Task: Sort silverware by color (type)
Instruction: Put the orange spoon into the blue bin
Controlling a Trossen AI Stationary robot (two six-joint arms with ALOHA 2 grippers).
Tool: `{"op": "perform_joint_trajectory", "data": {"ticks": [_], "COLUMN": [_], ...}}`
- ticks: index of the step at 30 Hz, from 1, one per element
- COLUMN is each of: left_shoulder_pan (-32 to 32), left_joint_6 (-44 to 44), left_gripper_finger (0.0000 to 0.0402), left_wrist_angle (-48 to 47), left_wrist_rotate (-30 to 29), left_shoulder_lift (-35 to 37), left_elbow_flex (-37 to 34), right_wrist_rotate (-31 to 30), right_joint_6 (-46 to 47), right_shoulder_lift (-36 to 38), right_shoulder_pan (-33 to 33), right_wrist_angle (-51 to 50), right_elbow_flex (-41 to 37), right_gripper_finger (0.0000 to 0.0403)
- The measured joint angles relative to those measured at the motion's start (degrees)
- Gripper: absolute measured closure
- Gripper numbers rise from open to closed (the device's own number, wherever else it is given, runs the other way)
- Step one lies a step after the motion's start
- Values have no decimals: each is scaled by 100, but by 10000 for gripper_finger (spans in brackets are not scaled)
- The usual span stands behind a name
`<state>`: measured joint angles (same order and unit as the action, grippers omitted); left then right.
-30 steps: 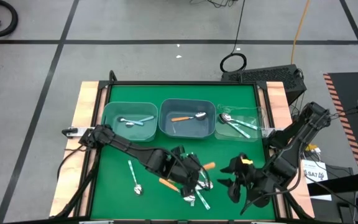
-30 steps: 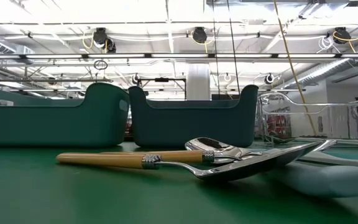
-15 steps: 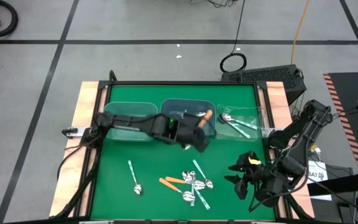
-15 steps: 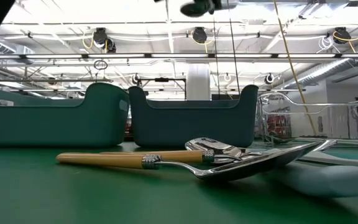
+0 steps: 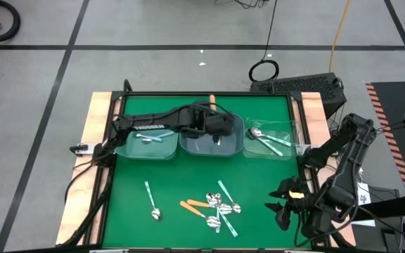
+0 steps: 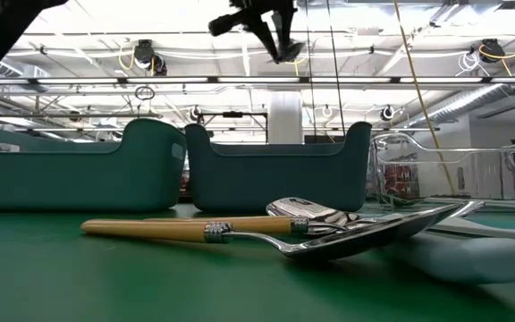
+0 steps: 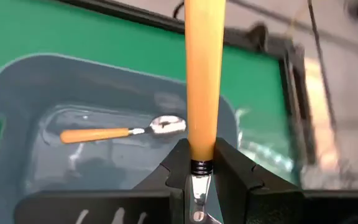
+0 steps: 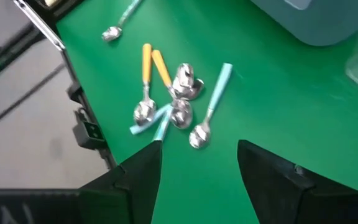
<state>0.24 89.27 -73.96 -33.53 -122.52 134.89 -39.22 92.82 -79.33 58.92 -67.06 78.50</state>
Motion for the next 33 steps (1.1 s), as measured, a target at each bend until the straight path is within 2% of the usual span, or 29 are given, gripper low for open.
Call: {"op": "perform_joint_trajectory", "data": {"ticks": [9,14,17,23,29,33], "left_shoulder_pan": [157,154,95,116,156,151], "left_joint_6": [2108,2274,2392,2973,3064,3211], "left_gripper_finger": [352,352,352,352,352,349], "left_wrist_angle": [164,651,635,700,710,835], "left_wrist_rotate": [-253,-254,-250,-260,-309,-259], "left_shoulder_lift": [-238,-434,-487,-575,-793,-897], "left_elbow_flex": [-4,0,-11,-2,1,-1], "right_wrist_rotate": [0,2,9,-1,-726,-863], "right_joint_6": [391,199,67,-315,-912,-1687], "right_shoulder_lift": [0,15,82,624,1328,1734], "right_shoulder_pan": [374,462,491,487,449,386], "right_wrist_angle": [-930,-1081,-1164,-1462,-1675,-1616], "right_elbow_flex": [0,0,0,0,0,0], "right_gripper_finger": [197,197,197,197,197,197]}}
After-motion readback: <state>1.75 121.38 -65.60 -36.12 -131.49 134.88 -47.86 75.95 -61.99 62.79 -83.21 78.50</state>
